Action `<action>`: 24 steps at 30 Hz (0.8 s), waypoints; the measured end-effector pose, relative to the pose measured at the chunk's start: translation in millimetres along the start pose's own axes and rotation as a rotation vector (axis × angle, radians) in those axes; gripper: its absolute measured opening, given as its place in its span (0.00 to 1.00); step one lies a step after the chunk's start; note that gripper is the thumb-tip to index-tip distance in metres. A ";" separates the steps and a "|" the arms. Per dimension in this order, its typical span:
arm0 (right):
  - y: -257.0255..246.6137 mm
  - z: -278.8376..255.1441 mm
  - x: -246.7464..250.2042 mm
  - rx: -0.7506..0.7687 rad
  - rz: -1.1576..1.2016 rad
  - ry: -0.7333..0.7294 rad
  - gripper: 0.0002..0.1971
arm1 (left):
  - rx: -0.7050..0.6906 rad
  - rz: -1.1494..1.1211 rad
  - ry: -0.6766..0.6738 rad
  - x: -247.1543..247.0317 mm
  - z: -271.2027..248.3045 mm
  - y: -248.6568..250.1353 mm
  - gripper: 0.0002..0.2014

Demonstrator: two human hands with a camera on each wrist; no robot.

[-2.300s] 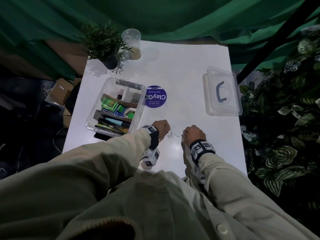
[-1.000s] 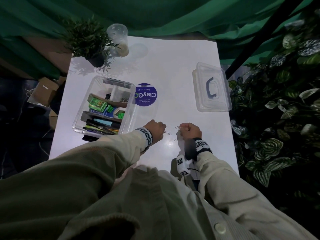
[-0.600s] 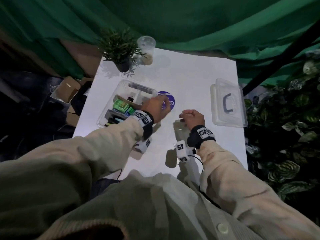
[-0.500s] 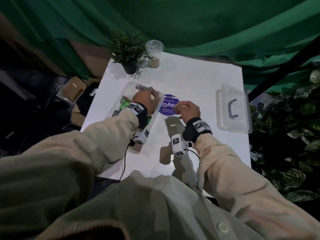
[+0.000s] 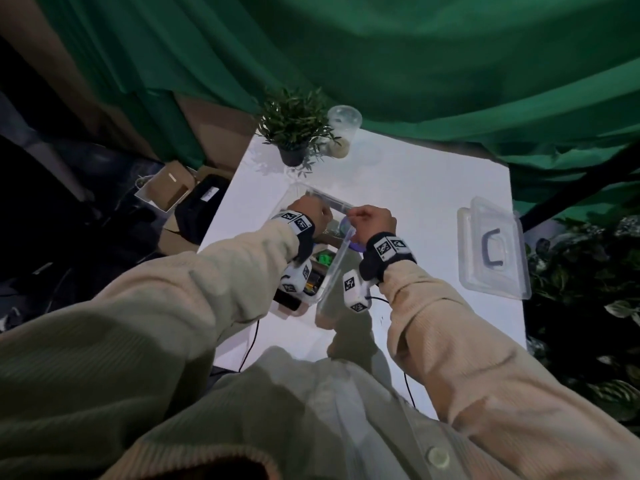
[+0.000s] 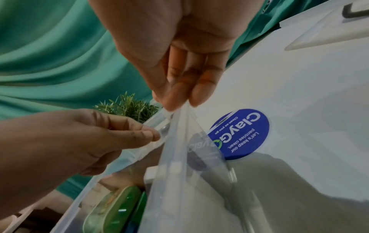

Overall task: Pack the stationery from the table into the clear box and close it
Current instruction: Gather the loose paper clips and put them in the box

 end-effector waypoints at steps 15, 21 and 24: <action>124.1 -44.7 84.1 -0.237 0.002 0.173 0.11 | -0.159 0.010 -0.138 -0.7 4.0 25.0 0.20; 165.6 -63.5 109.0 -0.274 -0.427 0.093 0.12 | -0.156 0.197 -0.104 2.9 -13.9 40.3 0.17; 185.4 -67.4 110.4 -0.164 -0.713 -0.036 0.13 | -0.211 0.295 0.068 2.5 -25.0 61.9 0.16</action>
Point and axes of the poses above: each hand's wrist, its own z-axis towards the middle knuckle, its own x-axis out of the back of the hand, y = z × x, the point moved 1 cm from there along z, towards the middle knuckle, and after that the axes turned 3 degrees about -y, right-handed, at the moved point
